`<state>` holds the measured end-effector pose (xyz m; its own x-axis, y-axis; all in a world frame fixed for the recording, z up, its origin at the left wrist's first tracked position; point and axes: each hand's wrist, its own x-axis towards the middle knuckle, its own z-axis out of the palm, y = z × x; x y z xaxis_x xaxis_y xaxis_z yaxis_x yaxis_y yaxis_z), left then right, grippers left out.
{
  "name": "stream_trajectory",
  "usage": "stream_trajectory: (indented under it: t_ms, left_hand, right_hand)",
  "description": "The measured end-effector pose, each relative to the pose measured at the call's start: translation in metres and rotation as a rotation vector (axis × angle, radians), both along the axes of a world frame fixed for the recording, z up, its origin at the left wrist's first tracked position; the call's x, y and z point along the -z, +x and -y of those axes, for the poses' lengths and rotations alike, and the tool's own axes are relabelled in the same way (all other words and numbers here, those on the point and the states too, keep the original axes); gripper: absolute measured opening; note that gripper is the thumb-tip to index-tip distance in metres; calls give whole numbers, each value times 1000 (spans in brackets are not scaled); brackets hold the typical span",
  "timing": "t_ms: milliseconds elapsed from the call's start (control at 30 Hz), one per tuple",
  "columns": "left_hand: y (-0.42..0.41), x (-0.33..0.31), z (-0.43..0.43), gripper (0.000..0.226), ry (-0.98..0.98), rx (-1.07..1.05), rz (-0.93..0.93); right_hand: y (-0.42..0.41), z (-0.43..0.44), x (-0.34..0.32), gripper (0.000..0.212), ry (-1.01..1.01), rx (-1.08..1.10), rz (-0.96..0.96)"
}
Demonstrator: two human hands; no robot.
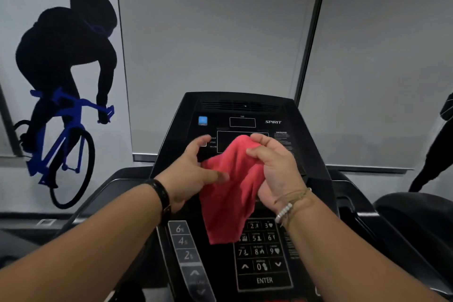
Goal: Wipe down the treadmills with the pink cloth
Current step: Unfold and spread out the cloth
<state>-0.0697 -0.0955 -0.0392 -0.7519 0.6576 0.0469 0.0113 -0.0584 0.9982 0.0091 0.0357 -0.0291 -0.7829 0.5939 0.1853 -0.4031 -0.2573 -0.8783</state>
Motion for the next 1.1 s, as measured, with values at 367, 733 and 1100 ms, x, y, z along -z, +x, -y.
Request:
stream_trajectory:
  t_ms: [367,733,1100]
  left_hand:
    - [1,-63,-24,19,230,-236,6]
    - [-10,-76,-41,36,202,-213,-174]
    - [-30,-79,-40,32,43,-331,-345]
  right_hand:
    - [0,-74,-51,34,166,-26,-52]
    - [-11,-98,-63,30,544,-49,22]
    - [-12,-111,-74,33,1021,171,188]
